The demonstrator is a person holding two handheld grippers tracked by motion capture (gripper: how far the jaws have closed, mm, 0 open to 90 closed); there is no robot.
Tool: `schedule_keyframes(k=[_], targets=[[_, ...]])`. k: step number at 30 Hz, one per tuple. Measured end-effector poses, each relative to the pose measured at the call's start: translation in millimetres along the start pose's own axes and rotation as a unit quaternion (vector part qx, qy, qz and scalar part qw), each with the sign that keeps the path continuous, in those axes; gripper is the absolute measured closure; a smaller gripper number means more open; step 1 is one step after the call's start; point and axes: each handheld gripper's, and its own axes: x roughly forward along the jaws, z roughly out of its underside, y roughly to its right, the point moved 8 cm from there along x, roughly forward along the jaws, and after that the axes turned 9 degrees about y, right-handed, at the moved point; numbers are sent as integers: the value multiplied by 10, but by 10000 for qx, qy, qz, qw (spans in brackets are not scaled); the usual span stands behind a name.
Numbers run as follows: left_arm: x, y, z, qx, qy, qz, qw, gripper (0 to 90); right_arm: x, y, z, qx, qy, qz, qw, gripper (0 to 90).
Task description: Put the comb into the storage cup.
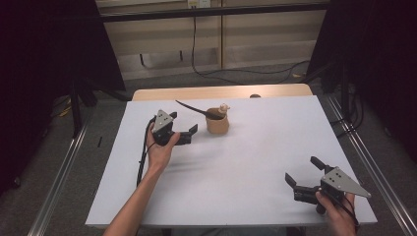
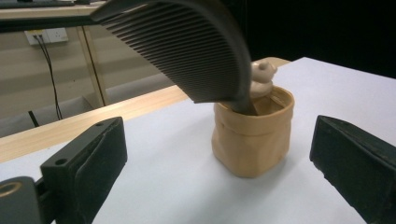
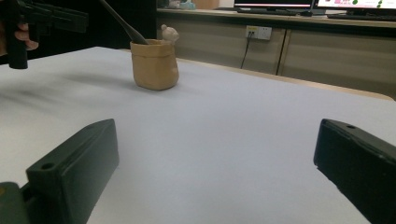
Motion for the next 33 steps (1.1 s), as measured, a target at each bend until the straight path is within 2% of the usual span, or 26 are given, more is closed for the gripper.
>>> schedule_keyframes(k=[2, 6, 10, 13, 14, 16, 17, 20, 22, 24, 26, 27, 29, 33], targets=[[-49, 35, 28, 33, -44, 88, 9999, 41, 6, -6, 6, -3, -13, -14, 10000, 0], [-139, 22, 78, 55, -88, 7, 9999, 40, -7, 3, 11, -10, -23, 2, 10000, 0], [-234, 48, 86, 140, -138, 35, 9998, 40, -15, 32, 10, 0, -13, 40, 10000, 0], [-308, 79, 75, 56, -34, 27, 10000, 40, -9, 37, 8, 10, -2, 58, 10000, 0], [-334, 77, 66, 146, -18, 5, 9999, 39, -7, 35, 7, 7, -1, 64, 10000, 0], [-380, 98, 58, 179, 18, 22, 9998, 39, -7, 30, 4, -3, -2, 64, 10000, 0], [-417, 109, 57, 144, 41, -13, 9999, 39, -8, 29, 3, -3, -2, 67, 10000, 0], [-525, 138, 65, 204, 139, -196, 9995, 37, -16, 39, 8, -7, -17, 94, 10000, 0], [-586, 183, 75, 52, 192, -124, 9997, 30, -17, 47, 9, 5, -26, 120, 9999, 0], [-648, 197, 79, 121, 214, -195, 9995, 30, -20, 48, 1, -2, -8, 142, 9999, 0], [-698, 199, 79, 4, 187, -148, 9997, 29, -27, 46, -2, -5, -10, 162, 9999, 0], [-738, 201, 76, -37, 233, -189, 9995, 30, -29, 44, -5, 8, -2, 165, 9999, 0], [-786, 195, 84, 27, 267, -307, 9992, 29, -34, 42, -20, -14, 44, 140, 9999, 0], [-887, 226, 132, -133, 275, -266, 9992, 28, -36, 50, -25, -21, 54, 166, 9998, 0]])
